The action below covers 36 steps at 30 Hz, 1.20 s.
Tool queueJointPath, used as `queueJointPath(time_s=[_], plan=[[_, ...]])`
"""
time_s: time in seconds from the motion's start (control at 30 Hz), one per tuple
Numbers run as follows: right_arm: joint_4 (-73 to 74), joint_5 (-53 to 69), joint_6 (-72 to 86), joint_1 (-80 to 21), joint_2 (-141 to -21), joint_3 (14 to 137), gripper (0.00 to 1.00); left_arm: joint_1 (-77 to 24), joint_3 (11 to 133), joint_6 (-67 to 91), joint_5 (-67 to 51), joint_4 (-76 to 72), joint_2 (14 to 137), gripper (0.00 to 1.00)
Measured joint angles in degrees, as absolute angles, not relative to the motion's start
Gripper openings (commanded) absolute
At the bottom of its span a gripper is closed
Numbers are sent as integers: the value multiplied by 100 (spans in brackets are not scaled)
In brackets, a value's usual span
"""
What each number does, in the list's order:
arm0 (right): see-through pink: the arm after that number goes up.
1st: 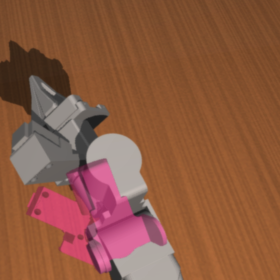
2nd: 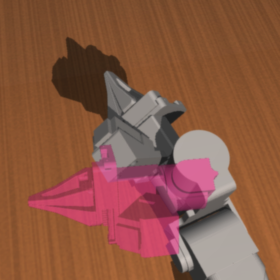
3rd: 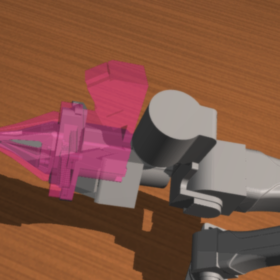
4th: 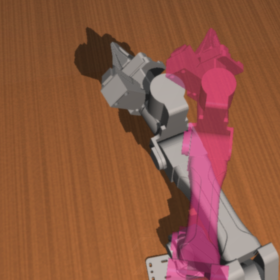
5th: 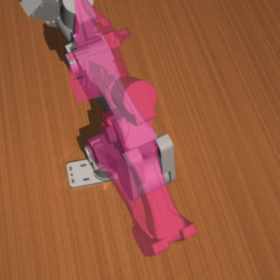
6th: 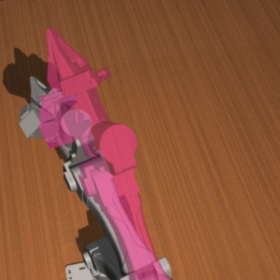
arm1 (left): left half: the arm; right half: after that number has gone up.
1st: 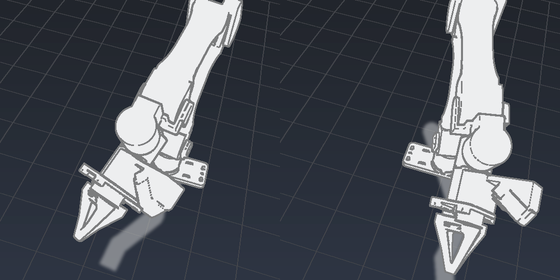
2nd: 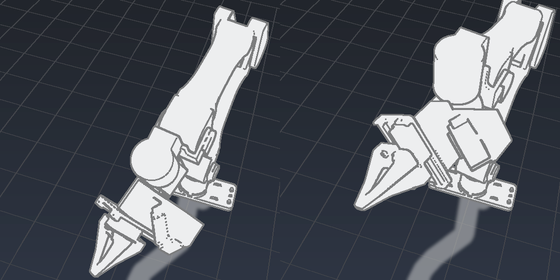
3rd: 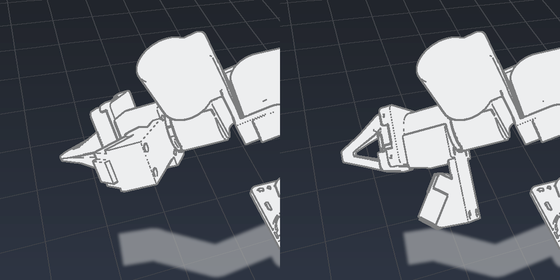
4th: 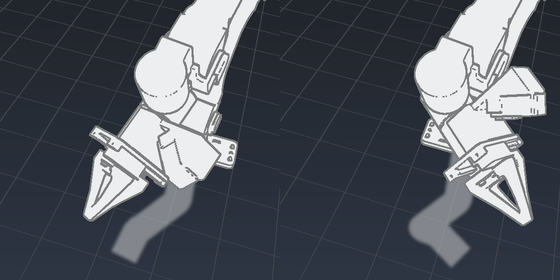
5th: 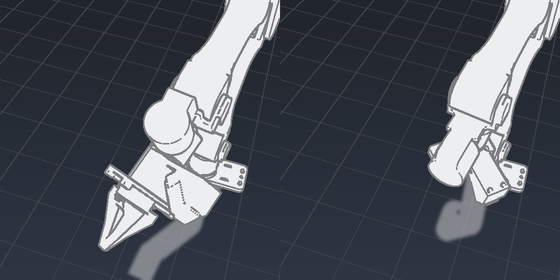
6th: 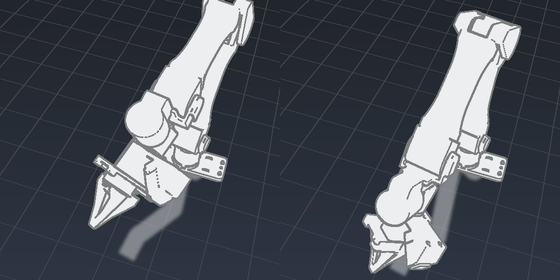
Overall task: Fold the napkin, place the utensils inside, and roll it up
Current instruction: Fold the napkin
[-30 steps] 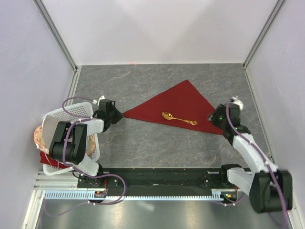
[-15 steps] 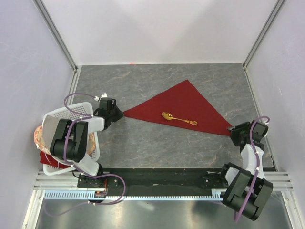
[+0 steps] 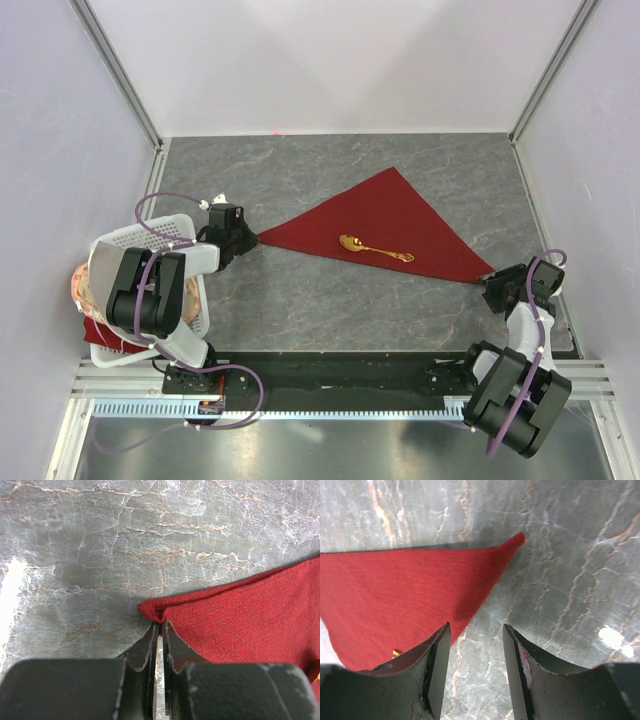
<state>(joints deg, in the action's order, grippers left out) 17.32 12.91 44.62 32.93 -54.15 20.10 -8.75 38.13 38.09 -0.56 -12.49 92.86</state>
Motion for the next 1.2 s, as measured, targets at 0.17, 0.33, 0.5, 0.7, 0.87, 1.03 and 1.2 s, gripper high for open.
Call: queueJointPath(time_s=[0.17,0.33,0.5,0.7,0.87,1.03,1.2], plan=[[1765,1072,4403,3354,-5446,2010,53,-875,3828,3806,-56,-1247,9297,9],[1675,954,4316,3461,-5686,2043,51,-875,3841,3806,-80,-1245,9310,9],[1452,956,4263,3518,-5931,2108,50,-875,3852,3804,-108,-1243,9319,9],[1350,965,4200,3588,-6066,2154,48,-873,3854,3804,-115,-1243,9321,9],[1339,1131,4064,3614,-6042,2154,53,-875,3859,3802,-117,-1234,9323,9],[1334,1374,4027,3640,-5898,2154,54,-875,3863,3802,-119,-1232,9323,8],[1306,1494,4032,3664,-5909,2158,55,-873,3863,3802,-134,-1232,9327,8]])
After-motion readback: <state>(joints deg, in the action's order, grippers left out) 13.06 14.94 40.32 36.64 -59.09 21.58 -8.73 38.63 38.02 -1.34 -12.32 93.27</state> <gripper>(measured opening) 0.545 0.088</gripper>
